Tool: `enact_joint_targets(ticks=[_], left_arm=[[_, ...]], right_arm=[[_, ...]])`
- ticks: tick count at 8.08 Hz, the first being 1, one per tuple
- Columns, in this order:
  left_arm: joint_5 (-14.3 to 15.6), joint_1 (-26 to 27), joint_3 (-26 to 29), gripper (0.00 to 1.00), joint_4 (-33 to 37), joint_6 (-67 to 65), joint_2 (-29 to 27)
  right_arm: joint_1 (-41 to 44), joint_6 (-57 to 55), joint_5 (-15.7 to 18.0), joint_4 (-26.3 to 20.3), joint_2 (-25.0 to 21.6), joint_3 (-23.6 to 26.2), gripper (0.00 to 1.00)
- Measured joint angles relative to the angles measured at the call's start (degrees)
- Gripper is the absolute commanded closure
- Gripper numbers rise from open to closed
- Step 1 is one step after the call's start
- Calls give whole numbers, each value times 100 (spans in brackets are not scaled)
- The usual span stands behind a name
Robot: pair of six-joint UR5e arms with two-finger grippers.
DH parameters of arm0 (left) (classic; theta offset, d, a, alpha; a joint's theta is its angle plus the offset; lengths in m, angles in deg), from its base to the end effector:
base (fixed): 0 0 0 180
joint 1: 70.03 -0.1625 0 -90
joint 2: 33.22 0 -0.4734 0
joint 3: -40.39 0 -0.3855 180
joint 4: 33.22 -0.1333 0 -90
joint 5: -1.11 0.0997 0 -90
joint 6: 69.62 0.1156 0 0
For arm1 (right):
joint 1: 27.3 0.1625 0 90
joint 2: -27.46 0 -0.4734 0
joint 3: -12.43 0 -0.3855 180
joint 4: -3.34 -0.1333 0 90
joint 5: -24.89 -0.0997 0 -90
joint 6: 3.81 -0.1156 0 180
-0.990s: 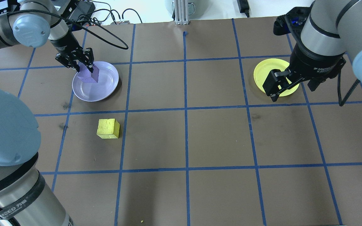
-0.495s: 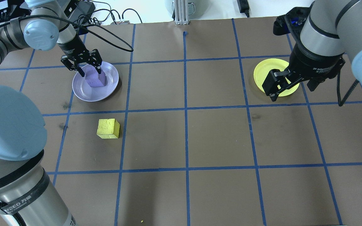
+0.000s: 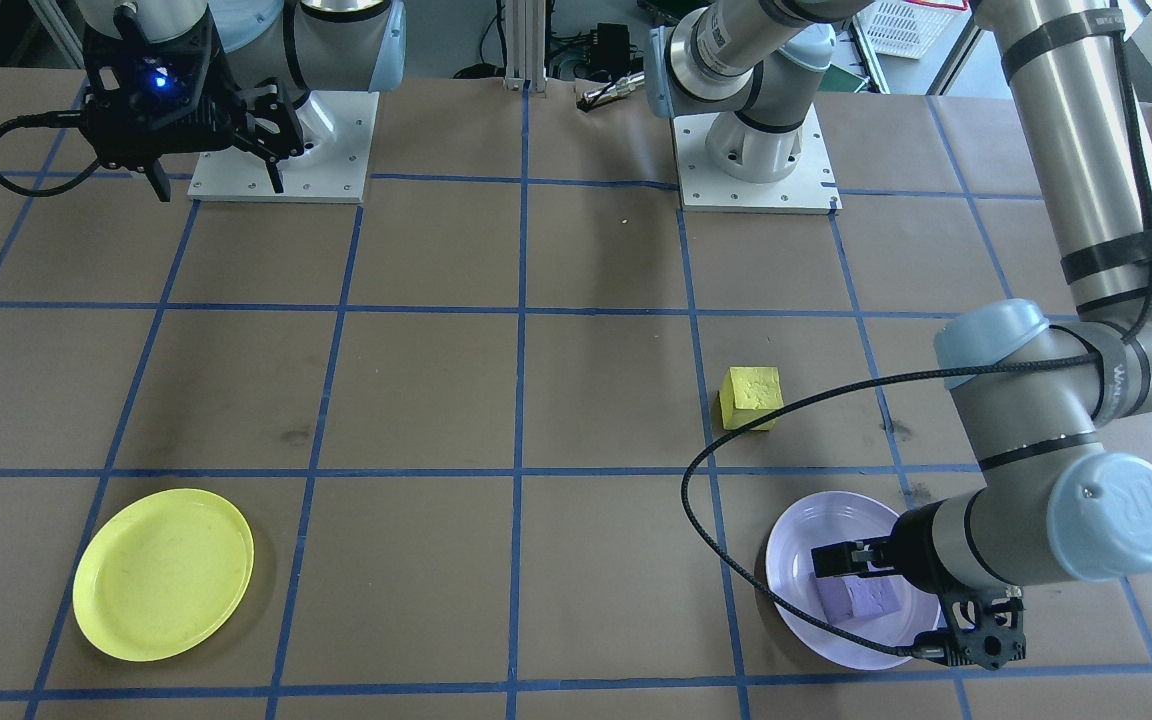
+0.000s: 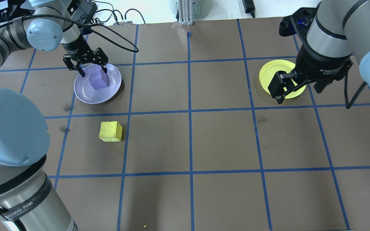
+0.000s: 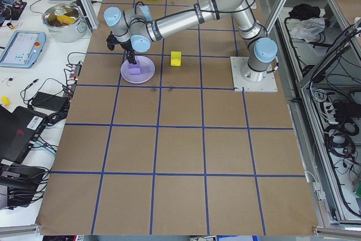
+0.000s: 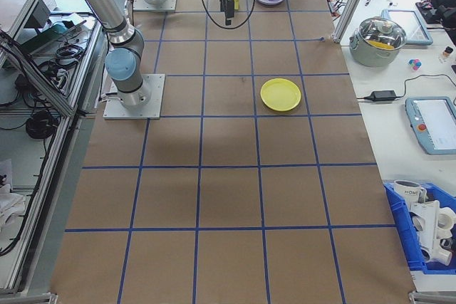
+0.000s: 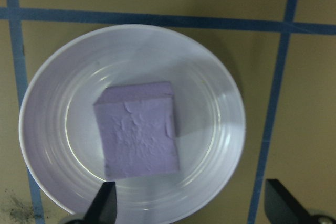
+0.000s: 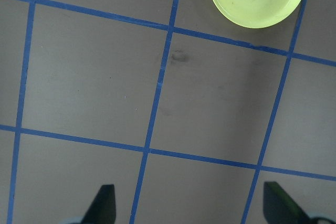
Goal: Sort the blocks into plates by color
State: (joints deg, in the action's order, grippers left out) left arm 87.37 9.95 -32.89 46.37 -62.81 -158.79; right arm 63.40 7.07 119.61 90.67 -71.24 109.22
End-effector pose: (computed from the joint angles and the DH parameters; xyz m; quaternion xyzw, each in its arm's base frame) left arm -0.0131 -0.7354 0.2943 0.0303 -0.9963 -0.0680 0.0430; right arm 0.1288 -0.4103 0.5268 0.1011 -0.9940 -0.0103 0.0404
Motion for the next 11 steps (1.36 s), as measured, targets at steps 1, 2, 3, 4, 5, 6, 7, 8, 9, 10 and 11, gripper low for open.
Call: enact_joint_targets(ticks=[1,2,3,4,5,6,7,8,9,10,11], left_arm=[[14,221,-26,0,30,-100,200],[18,483,-85,0,58,-298,384],[30,725,-297,0,69,-442,549],[29,863,-707,0,-7,-415,702],[30,896,-1204,0,-284,-206,841],[32,842,-1726,0,-733,-15,984],[49,729,-2164,0,-1091,121,1138],[142,636,-2492,0,-1262,216,1304],[218,590,-2793,0,-1338,251,1431],[250,572,-3082,0,-1400,244,1455],[266,561,-3314,0,-1470,256,1484]], right_arm=[[0,1,0,5,0,-1,0],[0,7,1,9,0,-2,0],[0,18,3,11,0,-2,0],[0,36,10,12,0,0,0],[0,46,15,16,0,0,0],[0,47,18,23,1,-1,0],[0,47,16,31,5,-1,0],[0,47,13,46,6,1,0],[0,47,13,50,5,3,0],[0,50,20,55,3,3,0],[0,53,32,49,1,3,0]])
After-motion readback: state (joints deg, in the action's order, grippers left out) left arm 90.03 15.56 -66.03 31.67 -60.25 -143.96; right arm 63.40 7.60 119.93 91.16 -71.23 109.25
